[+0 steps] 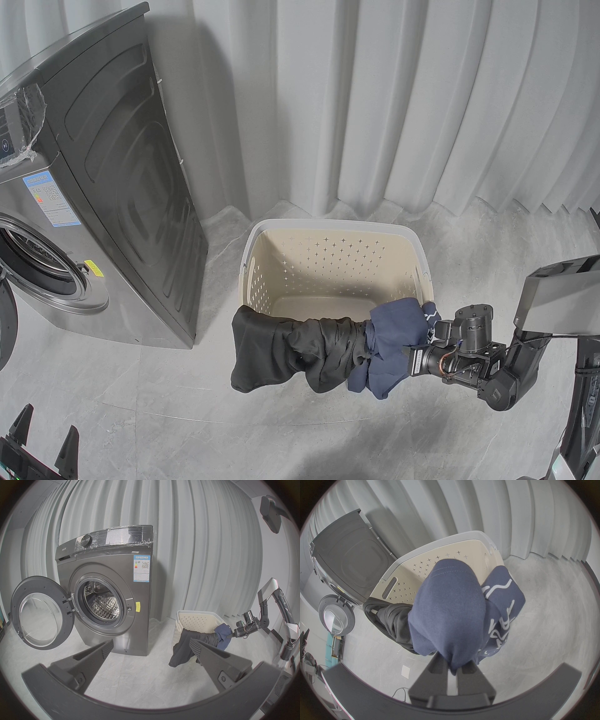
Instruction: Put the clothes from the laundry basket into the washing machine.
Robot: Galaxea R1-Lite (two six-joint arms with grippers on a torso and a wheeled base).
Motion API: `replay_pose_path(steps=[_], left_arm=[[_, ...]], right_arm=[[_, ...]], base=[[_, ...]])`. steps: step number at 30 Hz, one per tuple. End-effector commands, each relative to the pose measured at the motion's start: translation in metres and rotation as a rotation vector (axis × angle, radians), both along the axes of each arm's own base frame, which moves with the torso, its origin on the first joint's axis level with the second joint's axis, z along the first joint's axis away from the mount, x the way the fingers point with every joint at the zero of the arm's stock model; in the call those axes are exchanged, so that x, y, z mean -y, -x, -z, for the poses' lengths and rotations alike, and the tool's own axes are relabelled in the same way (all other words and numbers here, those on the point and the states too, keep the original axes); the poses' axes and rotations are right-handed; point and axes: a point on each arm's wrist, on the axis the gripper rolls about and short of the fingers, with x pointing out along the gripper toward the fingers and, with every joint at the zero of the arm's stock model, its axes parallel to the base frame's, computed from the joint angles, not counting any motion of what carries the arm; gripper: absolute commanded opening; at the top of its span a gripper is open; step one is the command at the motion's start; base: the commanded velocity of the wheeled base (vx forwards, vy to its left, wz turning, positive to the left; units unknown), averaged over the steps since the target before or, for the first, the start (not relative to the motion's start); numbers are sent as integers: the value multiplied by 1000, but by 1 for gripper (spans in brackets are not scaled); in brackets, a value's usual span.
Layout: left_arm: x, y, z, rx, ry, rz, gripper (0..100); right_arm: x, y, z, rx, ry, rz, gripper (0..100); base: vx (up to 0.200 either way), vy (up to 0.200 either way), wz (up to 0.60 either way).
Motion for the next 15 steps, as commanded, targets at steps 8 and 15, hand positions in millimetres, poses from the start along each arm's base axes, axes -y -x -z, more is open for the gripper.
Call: replay_pose_path(steps=[8, 15], left_arm=[[0, 0, 5, 1, 0, -1, 100], [0, 0, 5, 1, 0, -1, 100]], right_arm=[[1, 47, -63, 161, -44, -30, 0], [4, 64, -99, 281, -92, -29, 0]], base=[[0, 0, 0], [0, 0, 0]])
